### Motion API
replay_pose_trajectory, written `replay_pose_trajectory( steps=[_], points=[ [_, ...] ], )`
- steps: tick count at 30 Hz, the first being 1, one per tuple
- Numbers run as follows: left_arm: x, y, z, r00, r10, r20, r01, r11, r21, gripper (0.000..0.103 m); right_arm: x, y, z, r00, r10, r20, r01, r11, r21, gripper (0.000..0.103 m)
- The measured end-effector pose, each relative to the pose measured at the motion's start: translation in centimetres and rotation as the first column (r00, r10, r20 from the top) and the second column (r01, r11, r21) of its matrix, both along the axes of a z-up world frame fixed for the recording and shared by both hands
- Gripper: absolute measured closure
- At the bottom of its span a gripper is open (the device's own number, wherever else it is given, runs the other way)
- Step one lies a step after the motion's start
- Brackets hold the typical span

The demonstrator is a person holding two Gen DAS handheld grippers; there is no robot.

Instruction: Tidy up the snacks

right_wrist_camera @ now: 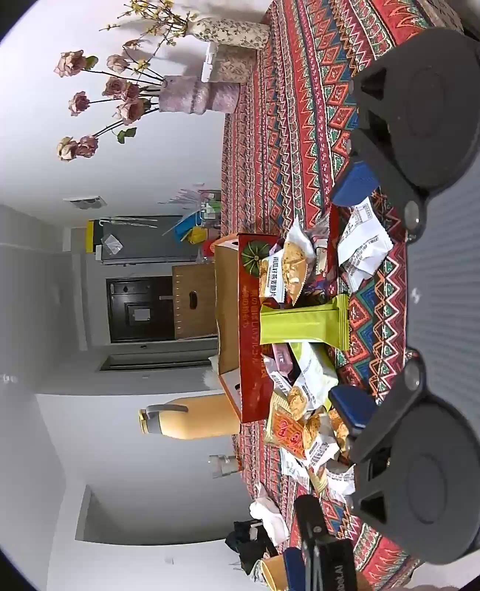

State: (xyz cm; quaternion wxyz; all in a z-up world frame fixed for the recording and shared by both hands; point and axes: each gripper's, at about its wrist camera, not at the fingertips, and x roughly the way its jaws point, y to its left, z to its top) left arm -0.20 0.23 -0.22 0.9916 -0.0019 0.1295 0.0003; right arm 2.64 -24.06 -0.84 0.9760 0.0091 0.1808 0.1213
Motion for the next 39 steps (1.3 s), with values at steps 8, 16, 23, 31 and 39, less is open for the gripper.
replay_pose_trajectory(
  steps=[8, 16, 23, 31, 39],
  points=[
    [-0.2, 0.1, -0.6, 1.0, 0.001, -0.018, -0.001, 1.0, 0.006, 0.0, -0.5, 0.0, -0.1, 1.0, 0.003, -0.023, -0.003, 1.0, 0.008, 0.0],
    [-0.6, -0.3, -0.7, 1.0, 0.013, -0.004, -0.013, 1.0, 0.005, 0.0, -1.2, -0.3, 0.4, 1.0, -0.002, 0.001, 0.002, 1.0, 0.002, 0.0],
    [-0.7, -0.4, -0.7, 1.0, 0.011, 0.0, -0.011, 1.0, 0.003, 0.0, -0.8, -0.1, -0.3, 1.0, -0.005, -0.007, 0.005, 1.0, 0.006, 0.0],
    [-0.7, -0.4, -0.7, 1.0, 0.012, 0.002, -0.012, 1.0, 0.0, 0.0, -0.7, -0.1, -0.3, 1.0, -0.004, -0.01, 0.004, 1.0, 0.009, 0.0],
    [-0.8, -0.5, -0.6, 1.0, 0.011, 0.005, -0.011, 1.0, -0.002, 0.0, -0.6, 0.0, -0.4, 1.0, -0.003, -0.011, 0.003, 1.0, 0.01, 0.0]
  ],
)
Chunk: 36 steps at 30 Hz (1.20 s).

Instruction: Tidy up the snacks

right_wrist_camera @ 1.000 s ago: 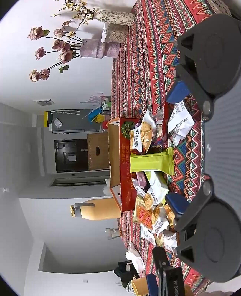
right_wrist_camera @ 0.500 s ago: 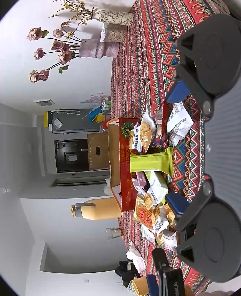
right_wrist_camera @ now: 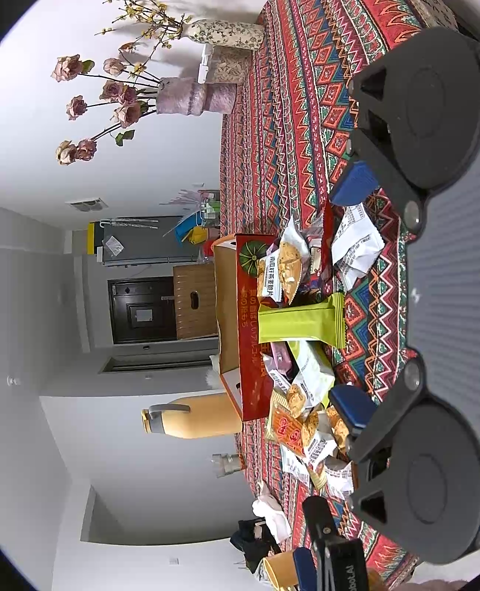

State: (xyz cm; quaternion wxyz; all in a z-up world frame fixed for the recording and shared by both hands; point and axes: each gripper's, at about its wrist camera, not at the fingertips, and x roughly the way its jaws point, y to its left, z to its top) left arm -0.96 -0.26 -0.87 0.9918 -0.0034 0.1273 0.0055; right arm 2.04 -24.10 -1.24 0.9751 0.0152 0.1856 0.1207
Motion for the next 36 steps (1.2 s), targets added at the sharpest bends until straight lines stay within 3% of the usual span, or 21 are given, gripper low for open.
replay_pose_trajectory(
  steps=[36],
  points=[
    [-0.38, -0.11, -0.02, 1.0, -0.006, 0.005, 0.006, 1.0, -0.007, 0.0, -0.03, -0.02, -0.17, 1.0, 0.0, -0.003, 0.0, 1.0, 0.004, 0.0]
  ],
)
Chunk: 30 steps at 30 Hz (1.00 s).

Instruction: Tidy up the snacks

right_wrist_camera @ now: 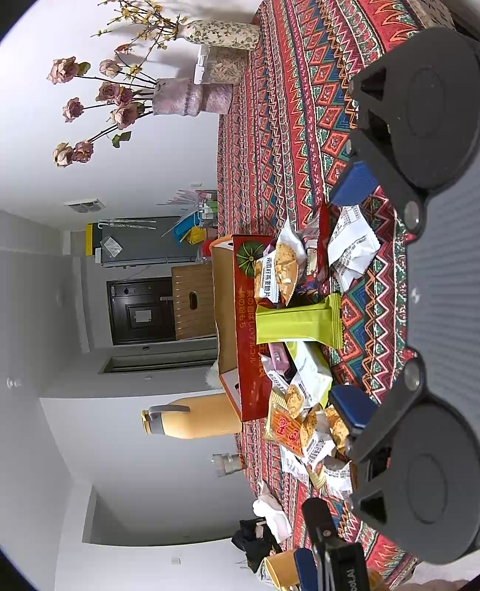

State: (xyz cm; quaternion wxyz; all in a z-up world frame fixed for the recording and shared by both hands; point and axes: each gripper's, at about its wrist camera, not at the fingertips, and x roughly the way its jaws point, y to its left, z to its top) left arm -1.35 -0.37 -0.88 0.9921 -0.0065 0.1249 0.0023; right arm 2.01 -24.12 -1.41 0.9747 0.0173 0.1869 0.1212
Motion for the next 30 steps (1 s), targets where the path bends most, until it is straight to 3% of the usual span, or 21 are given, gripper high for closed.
replay_pose_trajectory(
  steps=[15, 22, 30],
  points=[
    [0.8, 0.4, -0.3, 1.0, 0.002, -0.023, -0.002, 1.0, -0.008, 0.0, 0.6, -0.3, -0.4, 1.0, -0.014, -0.018, 0.014, 1.0, -0.006, 0.0],
    [1.6, 0.6, -0.4, 0.999, 0.008, -0.044, -0.008, 1.0, -0.011, 0.0, 2.2, -0.6, -1.0, 0.999, -0.03, -0.033, 0.029, 0.998, -0.05, 0.0],
    [2.6, 0.9, -0.6, 0.997, 0.025, -0.072, -0.026, 1.0, -0.014, 0.0, 6.4, -1.1, -2.7, 0.996, -0.022, -0.09, 0.01, 0.991, -0.131, 0.018]
  ],
)
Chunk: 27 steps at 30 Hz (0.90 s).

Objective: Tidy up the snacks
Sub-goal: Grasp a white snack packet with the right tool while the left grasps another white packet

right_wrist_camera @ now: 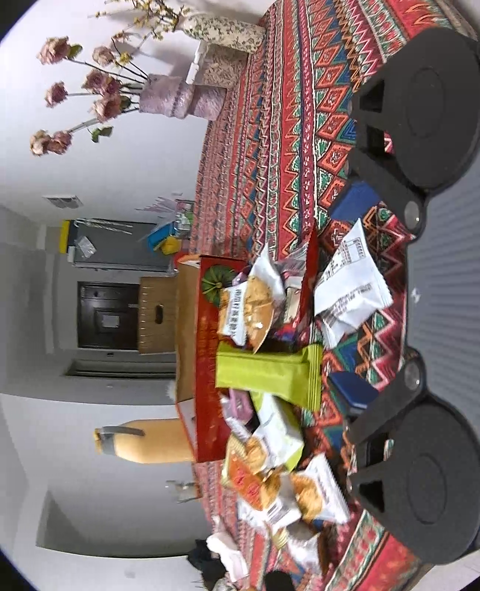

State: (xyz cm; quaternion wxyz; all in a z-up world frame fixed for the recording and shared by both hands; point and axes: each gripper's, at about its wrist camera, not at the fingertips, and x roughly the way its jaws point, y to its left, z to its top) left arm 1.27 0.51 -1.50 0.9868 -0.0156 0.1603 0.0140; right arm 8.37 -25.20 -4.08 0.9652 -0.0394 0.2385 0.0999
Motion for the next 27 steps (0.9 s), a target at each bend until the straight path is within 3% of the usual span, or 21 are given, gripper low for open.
replay_pose_trajectory(
  steps=[6, 8, 11, 17, 23, 27],
  points=[
    [0.9, 0.2, -0.2, 0.999, 0.007, -0.031, -0.007, 1.0, -0.005, 0.0, 2.7, 0.0, -0.8, 0.997, 0.035, -0.065, -0.036, 0.999, -0.01, 0.03],
    [1.3, 0.3, -0.3, 0.999, 0.009, -0.048, -0.009, 1.0, -0.013, 0.0, 3.2, 0.0, -1.2, 0.994, 0.048, -0.094, -0.047, 0.999, 0.006, 0.044],
    [2.0, 0.7, -0.3, 0.997, 0.014, -0.075, -0.017, 0.999, -0.03, 0.0, 3.0, -0.1, -1.4, 0.994, 0.065, -0.092, -0.061, 0.997, 0.039, 0.055],
    [3.6, 1.2, 0.1, 0.988, 0.045, -0.147, -0.052, 0.998, -0.041, 0.0, 1.4, -0.2, -1.2, 0.993, 0.079, -0.084, -0.071, 0.993, 0.096, 0.06],
    [6.1, 1.9, -0.8, 0.955, 0.108, -0.276, -0.125, 0.991, -0.047, 0.0, -0.8, 0.1, -0.4, 0.995, 0.086, -0.048, -0.08, 0.991, 0.11, 0.06],
    [6.9, 2.3, -1.4, 0.94, 0.124, -0.319, -0.153, 0.986, -0.067, 0.014, -1.7, 0.1, -0.1, 0.996, 0.08, -0.034, -0.076, 0.991, 0.111, 0.06]
  ],
)
